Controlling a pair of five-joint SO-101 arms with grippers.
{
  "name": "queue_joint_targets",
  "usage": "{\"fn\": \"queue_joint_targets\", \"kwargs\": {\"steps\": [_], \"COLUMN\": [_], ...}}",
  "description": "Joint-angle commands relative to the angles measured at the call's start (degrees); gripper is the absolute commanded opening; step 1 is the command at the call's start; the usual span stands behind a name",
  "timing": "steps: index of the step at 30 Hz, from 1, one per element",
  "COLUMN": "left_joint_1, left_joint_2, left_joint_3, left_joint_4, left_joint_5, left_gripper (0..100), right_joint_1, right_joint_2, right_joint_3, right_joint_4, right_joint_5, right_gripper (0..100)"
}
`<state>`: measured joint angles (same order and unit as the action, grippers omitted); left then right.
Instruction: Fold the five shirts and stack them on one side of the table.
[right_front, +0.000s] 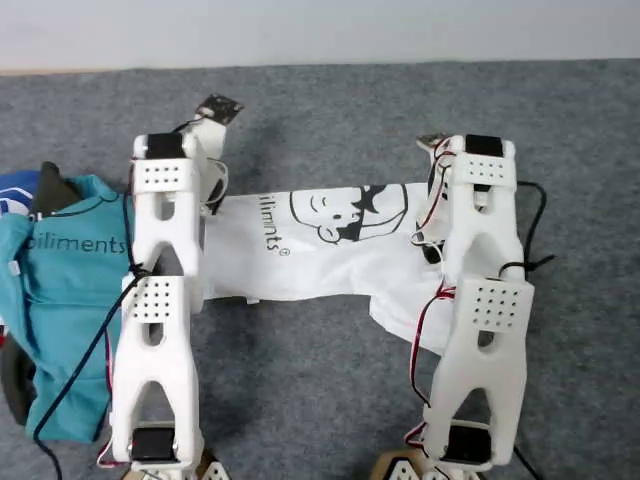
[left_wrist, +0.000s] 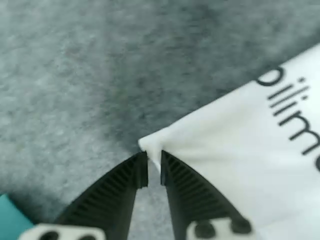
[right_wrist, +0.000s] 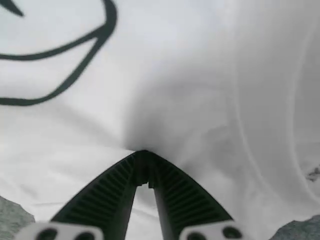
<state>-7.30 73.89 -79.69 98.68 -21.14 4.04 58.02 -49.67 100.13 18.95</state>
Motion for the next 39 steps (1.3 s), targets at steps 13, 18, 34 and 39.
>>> {"fn": "queue_joint_targets", "kwargs": {"steps": [13, 18, 34, 39], "left_joint_1": [0.0, 7.6, 6.3, 1.3], "left_joint_2": [-21.5, -35.4, -31.9, -31.7], "left_joint_3": [5.8, 27.0, 57.3, 56.1], "left_joint_4": [2.0, 1.8, -4.0, -0.6], "left_joint_5": [-1.7, -0.5, -3.3, -7.8], "left_gripper": [6, 5, 5, 5], "right_joint_1": [0.5, -2.4, 1.3, 2.5], "right_joint_2": [-6.0, -10.2, 2.1, 2.2], "right_joint_3": [-5.5, -5.7, -5.7, -5.7], "right_joint_4": [2.7, 1.1, -21.9, -21.7], "right_joint_5": [-0.3, -0.3, -0.2, 1.7], "right_gripper": [1.0, 1.0, 1.0, 1.0]}}
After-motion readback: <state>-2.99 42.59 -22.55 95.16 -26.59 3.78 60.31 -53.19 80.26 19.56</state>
